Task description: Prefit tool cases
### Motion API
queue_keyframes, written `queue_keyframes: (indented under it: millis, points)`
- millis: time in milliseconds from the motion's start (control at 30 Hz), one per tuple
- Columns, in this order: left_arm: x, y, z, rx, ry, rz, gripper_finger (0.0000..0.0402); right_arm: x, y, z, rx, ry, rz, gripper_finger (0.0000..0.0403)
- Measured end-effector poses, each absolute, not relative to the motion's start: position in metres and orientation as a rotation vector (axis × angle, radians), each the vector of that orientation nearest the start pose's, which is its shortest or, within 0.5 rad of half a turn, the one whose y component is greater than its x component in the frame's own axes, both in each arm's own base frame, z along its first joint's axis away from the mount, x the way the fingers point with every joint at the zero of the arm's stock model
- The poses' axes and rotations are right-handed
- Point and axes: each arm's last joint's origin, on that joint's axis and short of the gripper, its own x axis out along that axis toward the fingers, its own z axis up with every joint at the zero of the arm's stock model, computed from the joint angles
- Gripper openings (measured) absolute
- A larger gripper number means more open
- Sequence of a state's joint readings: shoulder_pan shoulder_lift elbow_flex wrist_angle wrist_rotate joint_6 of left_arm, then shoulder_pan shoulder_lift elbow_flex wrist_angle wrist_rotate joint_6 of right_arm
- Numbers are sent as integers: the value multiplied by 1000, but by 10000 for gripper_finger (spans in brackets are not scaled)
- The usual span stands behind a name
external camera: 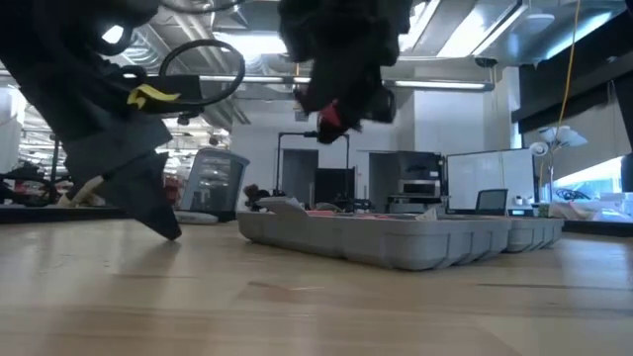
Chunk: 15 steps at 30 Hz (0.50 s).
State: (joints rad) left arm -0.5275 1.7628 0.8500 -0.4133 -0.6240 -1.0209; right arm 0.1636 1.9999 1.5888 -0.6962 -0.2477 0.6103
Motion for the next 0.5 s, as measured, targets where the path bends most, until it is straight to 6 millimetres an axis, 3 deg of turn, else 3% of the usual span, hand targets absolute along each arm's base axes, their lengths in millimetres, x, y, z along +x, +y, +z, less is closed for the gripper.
queue_keyframes:
  millis: [233,500]
  points:
    - [254,-140,116,-279,876,620,0,422,78,176,721,1296,-90,142]
    - [250,-146,116,-306,869,610,0,424,81,160,810,1344,-154,142]
